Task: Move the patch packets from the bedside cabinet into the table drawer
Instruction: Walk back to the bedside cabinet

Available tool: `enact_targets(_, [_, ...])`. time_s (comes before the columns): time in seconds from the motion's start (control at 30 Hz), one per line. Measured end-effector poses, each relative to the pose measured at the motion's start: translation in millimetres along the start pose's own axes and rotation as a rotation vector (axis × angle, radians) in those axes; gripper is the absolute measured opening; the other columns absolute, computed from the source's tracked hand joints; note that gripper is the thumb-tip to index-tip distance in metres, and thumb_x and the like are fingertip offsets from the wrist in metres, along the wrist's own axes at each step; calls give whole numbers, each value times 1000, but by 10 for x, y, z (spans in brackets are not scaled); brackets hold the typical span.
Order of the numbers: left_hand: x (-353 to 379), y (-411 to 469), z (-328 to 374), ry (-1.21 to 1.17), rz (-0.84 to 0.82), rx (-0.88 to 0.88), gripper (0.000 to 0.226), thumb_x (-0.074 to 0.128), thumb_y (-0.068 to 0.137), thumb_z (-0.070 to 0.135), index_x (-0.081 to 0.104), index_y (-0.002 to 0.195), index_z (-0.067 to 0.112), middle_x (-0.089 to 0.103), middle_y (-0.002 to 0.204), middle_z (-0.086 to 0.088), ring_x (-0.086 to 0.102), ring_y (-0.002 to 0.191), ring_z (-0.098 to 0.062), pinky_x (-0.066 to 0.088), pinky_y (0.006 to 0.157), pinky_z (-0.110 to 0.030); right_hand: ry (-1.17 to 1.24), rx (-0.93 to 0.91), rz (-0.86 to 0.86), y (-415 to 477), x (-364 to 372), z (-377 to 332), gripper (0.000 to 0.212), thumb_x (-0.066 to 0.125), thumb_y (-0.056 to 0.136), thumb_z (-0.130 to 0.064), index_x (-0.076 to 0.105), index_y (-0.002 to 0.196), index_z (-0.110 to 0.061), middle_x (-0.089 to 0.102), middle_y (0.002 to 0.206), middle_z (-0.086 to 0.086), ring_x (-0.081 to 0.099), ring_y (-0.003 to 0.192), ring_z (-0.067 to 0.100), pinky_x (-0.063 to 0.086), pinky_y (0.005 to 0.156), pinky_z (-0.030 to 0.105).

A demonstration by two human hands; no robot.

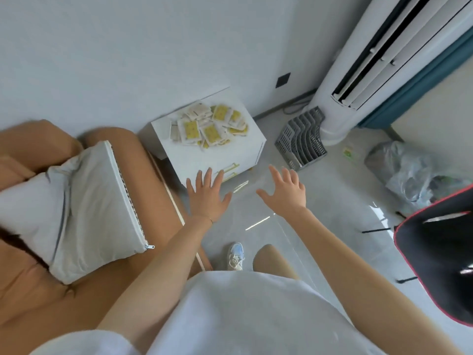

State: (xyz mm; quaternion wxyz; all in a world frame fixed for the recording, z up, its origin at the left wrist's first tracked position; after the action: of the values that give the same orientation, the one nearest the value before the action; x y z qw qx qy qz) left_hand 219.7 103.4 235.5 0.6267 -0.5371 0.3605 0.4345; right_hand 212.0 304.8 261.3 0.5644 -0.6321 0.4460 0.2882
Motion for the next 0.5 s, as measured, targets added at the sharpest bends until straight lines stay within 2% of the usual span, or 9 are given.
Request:
enact_targets(0.3, [-217, 1053, -252, -134, -22, -221, 63, 32, 96, 54, 9, 151, 32, 3, 160, -1, -5, 147, -26, -6, 116, -51, -133, -160, -80, 1516, -407, -397, 77, 43, 91, -59, 6, 153, -31, 10, 160, 5, 3, 148, 27, 20, 115, 44])
enact_targets(0.5, [-189, 1616, -444, -199, -68, -429, 65, 31, 96, 55, 8, 151, 30, 4, 160, -2, -2, 147, -27, -2, 116, -53, -250, -275, -167, 2363, -496, -598, 78, 41, 92, -61, 6, 154, -29, 10, 160, 5, 5, 148, 27, 23, 113, 45])
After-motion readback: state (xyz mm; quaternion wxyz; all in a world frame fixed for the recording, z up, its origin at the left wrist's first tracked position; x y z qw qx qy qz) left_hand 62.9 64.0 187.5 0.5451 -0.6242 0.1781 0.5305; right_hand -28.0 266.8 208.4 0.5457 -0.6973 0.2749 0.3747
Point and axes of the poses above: each hand's wrist, its own y-axis towards the middle knuckle, its own x-axis out of the palm, z = x × y, the point moved 5 cm from there along y, towards the middle knuckle
